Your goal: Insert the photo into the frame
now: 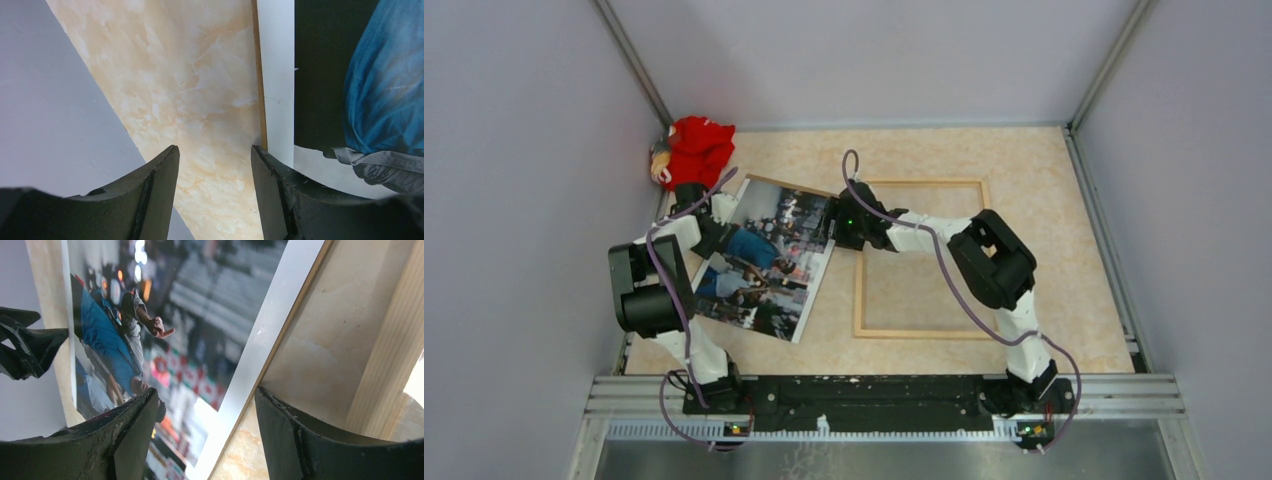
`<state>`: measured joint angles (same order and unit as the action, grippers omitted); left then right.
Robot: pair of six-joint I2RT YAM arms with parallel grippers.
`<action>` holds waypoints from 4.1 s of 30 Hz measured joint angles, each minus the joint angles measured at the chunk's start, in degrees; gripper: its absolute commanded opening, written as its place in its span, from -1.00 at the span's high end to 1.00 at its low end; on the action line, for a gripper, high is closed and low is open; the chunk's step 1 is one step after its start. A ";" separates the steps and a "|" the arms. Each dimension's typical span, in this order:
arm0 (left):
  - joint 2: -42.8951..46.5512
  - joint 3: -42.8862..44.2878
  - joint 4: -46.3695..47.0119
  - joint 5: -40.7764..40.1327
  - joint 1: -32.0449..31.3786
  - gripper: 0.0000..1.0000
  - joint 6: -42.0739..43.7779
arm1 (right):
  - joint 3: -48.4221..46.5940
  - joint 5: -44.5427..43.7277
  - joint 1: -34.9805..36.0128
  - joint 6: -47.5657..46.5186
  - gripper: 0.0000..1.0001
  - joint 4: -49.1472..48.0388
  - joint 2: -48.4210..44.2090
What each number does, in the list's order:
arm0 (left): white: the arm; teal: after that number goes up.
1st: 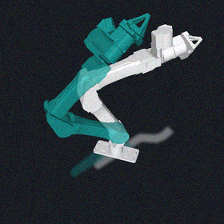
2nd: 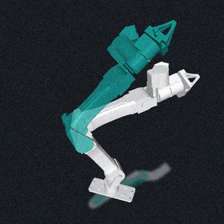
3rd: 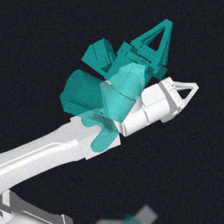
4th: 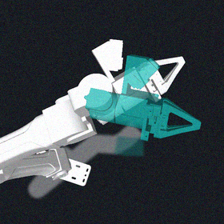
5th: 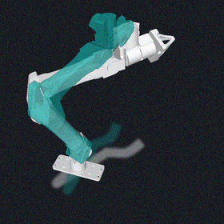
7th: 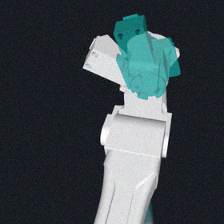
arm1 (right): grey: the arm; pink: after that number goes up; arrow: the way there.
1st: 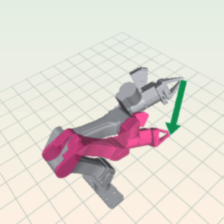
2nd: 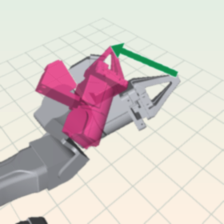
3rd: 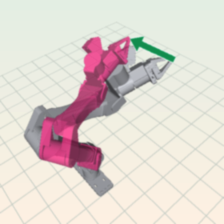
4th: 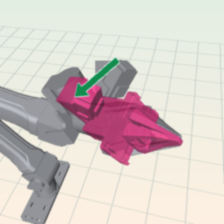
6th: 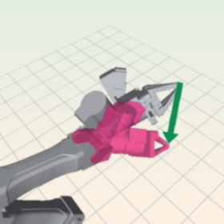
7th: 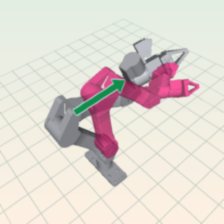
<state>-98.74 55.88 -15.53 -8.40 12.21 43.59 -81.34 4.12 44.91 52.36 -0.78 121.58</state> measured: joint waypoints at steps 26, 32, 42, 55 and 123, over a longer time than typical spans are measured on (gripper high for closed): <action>-0.15 0.26 -0.39 -0.02 -0.13 -0.23 0.02 | -10.56 -11.91 4.35 -9.38 -0.49 15.87 1.18; -0.15 0.33 -0.50 -0.02 -0.13 -0.23 0.07 | -12.79 -13.92 4.04 -9.68 -0.49 16.76 4.39; -0.50 0.76 -1.03 0.00 -0.15 -0.22 0.09 | -13.99 -13.84 3.30 -9.84 -0.47 16.41 5.22; -1.03 0.76 -1.03 0.00 -0.20 -0.21 0.46 | -16.26 -13.92 4.20 -11.41 -0.47 16.57 5.68; -1.97 2.05 -1.03 -0.87 -0.39 -0.19 1.51 | -20.98 -20.13 7.04 -15.26 -0.51 18.49 8.87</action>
<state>-100.71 57.93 -16.56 -9.28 11.81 45.10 -102.32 -16.01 51.94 37.10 17.72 130.45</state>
